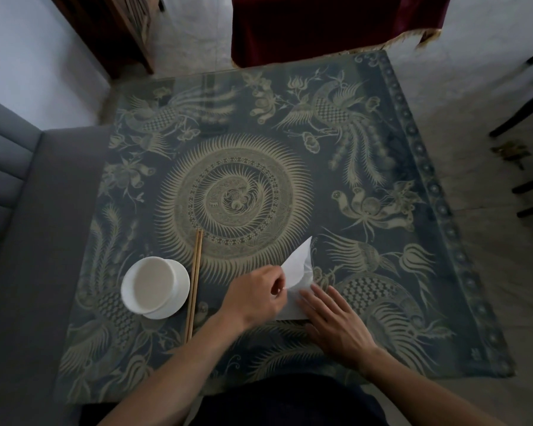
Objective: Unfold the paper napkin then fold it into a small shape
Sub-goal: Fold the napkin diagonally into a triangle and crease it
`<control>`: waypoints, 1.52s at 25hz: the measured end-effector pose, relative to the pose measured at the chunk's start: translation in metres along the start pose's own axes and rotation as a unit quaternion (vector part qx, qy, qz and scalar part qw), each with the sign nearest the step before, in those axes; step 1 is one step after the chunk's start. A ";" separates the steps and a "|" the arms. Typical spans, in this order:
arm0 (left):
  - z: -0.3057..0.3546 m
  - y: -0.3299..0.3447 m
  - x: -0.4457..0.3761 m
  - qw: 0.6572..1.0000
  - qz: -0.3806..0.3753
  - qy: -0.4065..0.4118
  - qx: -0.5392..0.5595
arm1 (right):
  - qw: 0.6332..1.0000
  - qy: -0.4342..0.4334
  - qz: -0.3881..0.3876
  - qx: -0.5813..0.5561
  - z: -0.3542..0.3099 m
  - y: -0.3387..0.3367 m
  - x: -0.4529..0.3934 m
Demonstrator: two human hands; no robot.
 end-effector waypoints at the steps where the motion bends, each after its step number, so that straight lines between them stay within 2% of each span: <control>1: 0.002 0.007 0.002 1.000 -0.008 -0.003 -0.004 | 1.000 0.004 0.005 0.000 0.001 -0.002 0.004; 10: 0.010 0.057 0.000 0.996 -0.068 -0.040 -0.039 | 0.997 0.002 0.072 -0.034 0.008 -0.018 0.023; 16: 0.007 0.080 0.003 0.989 -0.130 -0.034 -0.057 | 0.997 -0.015 0.064 -0.030 0.008 -0.016 0.036; 21: 0.006 0.088 0.014 0.985 -0.168 -0.039 -0.004 | 0.997 -0.009 0.064 -0.042 0.010 -0.015 0.038; 23: 0.004 0.082 0.019 0.988 -0.148 -0.035 0.027 | 0.996 -0.008 0.068 -0.055 0.012 -0.017 0.037; 25: -0.004 0.064 0.024 0.997 -0.071 -0.013 0.034 | 0.994 0.004 0.078 -0.071 0.016 -0.021 0.031; 27: -0.017 0.043 0.034 0.998 0.022 0.047 -0.023 | 0.992 0.037 0.087 -0.083 0.020 -0.026 0.018; 29: -0.034 0.032 0.051 0.989 0.069 0.099 -0.080 | 0.990 0.069 0.086 -0.089 0.020 -0.027 -0.004; 32: -0.052 0.035 0.070 0.985 0.049 0.114 -0.121 | 0.991 0.092 0.058 -0.081 0.004 -0.015 -0.044; 35: -0.051 0.053 0.077 0.982 -0.016 0.117 -0.149 | 0.992 0.114 -0.022 -0.052 -0.009 0.005 -0.070; 38: -0.055 0.061 0.078 0.977 -0.055 0.103 -0.176 | 0.990 0.096 -0.099 -0.013 -0.009 0.023 -0.075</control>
Point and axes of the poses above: each hand's wrist, its own x-axis away from the middle knuckle, its own y-axis out of the palm, z = x × y, the point moved 7 cm from there along -x, towards the middle knuckle, and after that the axes turned 12 degrees about z, right-handed, at the moved point
